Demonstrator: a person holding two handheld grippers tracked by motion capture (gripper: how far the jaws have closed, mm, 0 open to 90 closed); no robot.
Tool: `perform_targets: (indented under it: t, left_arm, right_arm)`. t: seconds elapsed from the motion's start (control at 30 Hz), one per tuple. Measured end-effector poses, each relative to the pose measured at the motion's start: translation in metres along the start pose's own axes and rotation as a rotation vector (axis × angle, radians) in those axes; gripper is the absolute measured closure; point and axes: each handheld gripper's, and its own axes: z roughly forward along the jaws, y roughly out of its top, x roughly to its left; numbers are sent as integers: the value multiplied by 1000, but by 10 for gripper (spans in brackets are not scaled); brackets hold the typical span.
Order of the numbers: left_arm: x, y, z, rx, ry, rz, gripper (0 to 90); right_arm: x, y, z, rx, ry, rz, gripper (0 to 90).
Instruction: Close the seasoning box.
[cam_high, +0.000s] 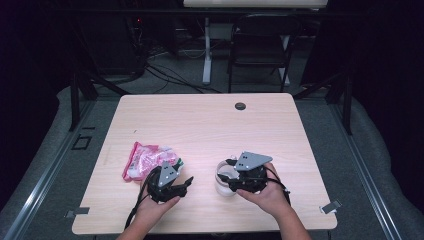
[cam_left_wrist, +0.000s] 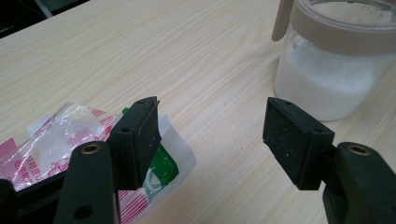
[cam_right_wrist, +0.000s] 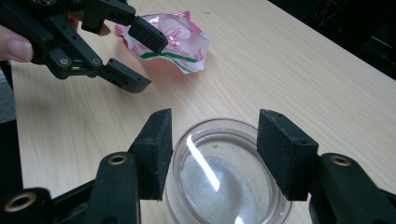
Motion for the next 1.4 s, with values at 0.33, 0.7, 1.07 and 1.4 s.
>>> perform_targets:
  t: [0.33, 0.7, 1.07, 1.4]
  left_arm:
    - [5, 2, -6, -27, 10, -25, 359]
    - [22, 6, -24, -78, 51, -68, 358]
    - [50, -1, -36, -91, 116, -149, 358]
    - [79, -11, -46, -92, 169, -229, 358]
  right_arm:
    - [-1, 2, -5, -14, -9, 5, 456]
    - [-12, 3, -17, -44, -38, 45, 455]
    - [-36, -7, -35, -65, -154, 157, 454]
    - [-61, -32, -38, -47, -260, 294, 453]
